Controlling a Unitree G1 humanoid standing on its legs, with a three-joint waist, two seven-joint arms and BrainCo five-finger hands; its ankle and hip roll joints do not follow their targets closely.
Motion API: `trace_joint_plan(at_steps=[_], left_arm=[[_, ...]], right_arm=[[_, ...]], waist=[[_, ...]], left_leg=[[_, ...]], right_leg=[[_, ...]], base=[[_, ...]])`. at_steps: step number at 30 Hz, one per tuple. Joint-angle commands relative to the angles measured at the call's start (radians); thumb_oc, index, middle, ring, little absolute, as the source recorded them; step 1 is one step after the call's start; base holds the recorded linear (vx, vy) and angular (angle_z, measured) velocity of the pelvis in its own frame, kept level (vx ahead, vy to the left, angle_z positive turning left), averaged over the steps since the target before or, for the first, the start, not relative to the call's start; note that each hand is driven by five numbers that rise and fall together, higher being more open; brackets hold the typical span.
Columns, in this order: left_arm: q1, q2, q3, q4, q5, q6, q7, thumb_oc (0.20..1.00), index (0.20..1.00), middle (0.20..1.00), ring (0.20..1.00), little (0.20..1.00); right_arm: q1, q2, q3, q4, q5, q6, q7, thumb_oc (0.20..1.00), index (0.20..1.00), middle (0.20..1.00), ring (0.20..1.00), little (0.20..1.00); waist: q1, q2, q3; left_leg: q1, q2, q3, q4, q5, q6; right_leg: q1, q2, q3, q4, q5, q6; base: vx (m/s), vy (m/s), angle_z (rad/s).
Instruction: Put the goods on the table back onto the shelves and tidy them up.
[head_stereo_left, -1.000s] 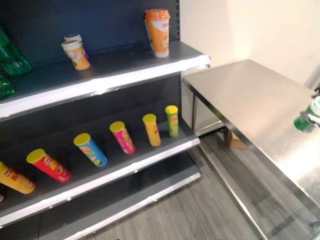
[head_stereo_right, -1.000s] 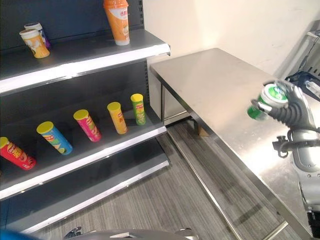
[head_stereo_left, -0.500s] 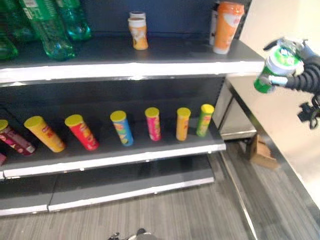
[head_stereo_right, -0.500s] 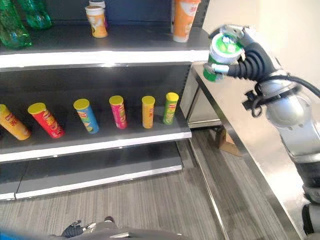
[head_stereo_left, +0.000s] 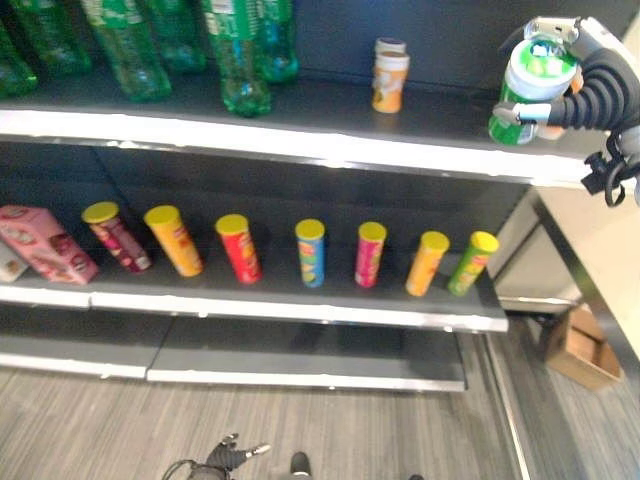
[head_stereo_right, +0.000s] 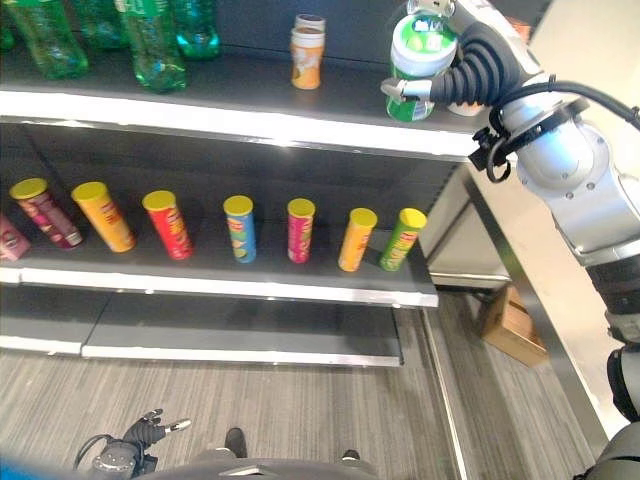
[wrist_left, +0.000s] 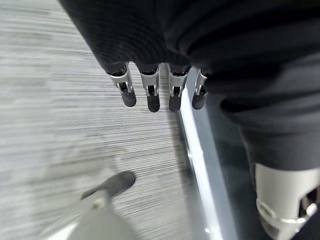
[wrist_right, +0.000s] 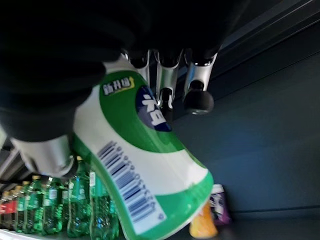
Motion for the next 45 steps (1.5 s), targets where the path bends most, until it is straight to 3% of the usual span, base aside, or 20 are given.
trace_joint_plan(at_steps=[1,8,16,28,45], left_arm=[[0.016,0.033,-0.015,-0.013,-0.032,-0.023,-0.005,1.000,1.000,1.000,1.000,1.000],[0.023,0.029,-0.017,0.000,-0.048,-0.020,-0.003,1.000,1.000,1.000,1.000,1.000],[0.021,0.022,-0.033,0.029,-0.072,-0.009,0.002,1.000,1.000,1.000,1.000,1.000],[0.031,0.006,-0.044,0.040,-0.059,0.002,0.005,1.000,1.000,1.000,1.000,1.000],[0.017,-0.011,-0.051,0.032,-0.056,-0.004,0.024,1.000,1.000,1.000,1.000,1.000]], right_arm=[[-0.116,0.032,0.079,0.132,0.038,0.005,-0.036,0.200,0.200,0.200,0.200,0.200],[-0.188,0.102,0.138,0.286,0.026,0.027,-0.050,0.200,0.200,0.200,0.200,0.200],[-0.224,0.266,0.142,0.588,0.029,0.072,-0.087,0.200,0.200,0.200,0.200,0.200],[-0.214,0.356,0.136,0.628,0.022,0.085,-0.089,0.200,0.200,0.200,0.200,0.200],[-0.213,0.423,0.173,0.572,0.001,0.079,-0.075,0.200,0.200,0.200,0.200,0.200]], waist=[[0.043,-0.015,-0.038],[0.076,-0.007,-0.041],[0.127,0.013,-0.039],[0.133,0.025,-0.041],[0.126,0.006,-0.038]], left_leg=[[-0.005,0.066,0.019,0.041,-0.001,-0.110],[-0.029,0.076,-0.017,0.056,0.014,-0.129],[-0.037,0.076,-0.062,0.053,0.033,-0.141],[-0.017,0.087,-0.058,0.046,0.040,-0.145],[0.002,0.099,-0.031,0.045,0.029,-0.140]], right_leg=[[0.018,0.004,-0.043,-0.004,0.018,0.008],[0.060,0.017,-0.092,-0.015,0.000,-0.006],[0.101,0.020,-0.160,-0.012,-0.019,-0.022],[0.121,0.034,-0.181,-0.021,-0.029,-0.032],[0.108,0.038,-0.158,-0.017,-0.028,-0.035]], base=[[0.03,-0.047,0.26],[0.03,-0.061,0.26],[0.03,-0.056,0.24],[0.01,-0.016,0.08],[0.00,0.001,-0.04]])
